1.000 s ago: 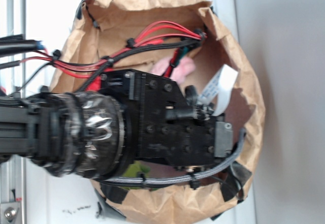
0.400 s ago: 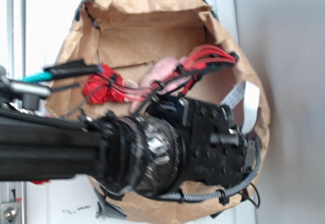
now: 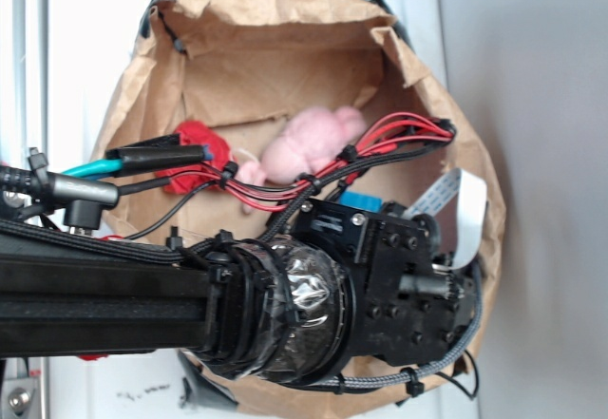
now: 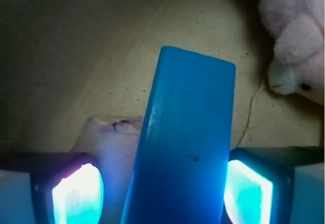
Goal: Grab the blue block.
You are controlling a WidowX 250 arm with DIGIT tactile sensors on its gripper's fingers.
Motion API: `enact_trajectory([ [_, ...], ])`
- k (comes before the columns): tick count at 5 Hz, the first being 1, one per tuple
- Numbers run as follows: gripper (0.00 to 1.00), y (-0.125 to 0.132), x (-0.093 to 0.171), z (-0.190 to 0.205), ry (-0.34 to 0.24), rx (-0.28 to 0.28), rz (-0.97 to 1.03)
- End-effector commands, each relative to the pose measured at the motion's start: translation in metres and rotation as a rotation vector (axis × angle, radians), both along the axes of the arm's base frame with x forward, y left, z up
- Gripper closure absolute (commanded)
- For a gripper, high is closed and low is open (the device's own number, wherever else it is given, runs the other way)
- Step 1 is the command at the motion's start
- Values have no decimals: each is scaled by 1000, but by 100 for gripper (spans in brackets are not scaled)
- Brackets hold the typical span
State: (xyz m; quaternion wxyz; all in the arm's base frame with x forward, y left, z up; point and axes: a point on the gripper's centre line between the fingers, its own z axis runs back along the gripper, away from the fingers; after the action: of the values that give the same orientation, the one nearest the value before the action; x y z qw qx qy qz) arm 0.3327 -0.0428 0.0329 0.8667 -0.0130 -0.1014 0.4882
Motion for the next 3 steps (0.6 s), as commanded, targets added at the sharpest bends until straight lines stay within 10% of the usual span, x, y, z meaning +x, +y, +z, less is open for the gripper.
enact_trajectory([
  [1,0,7,4,17,-18,44,-29],
  [2,100,4,5,14,-5,58,-16],
  [3,100,5,4,15,-28,72,-22],
])
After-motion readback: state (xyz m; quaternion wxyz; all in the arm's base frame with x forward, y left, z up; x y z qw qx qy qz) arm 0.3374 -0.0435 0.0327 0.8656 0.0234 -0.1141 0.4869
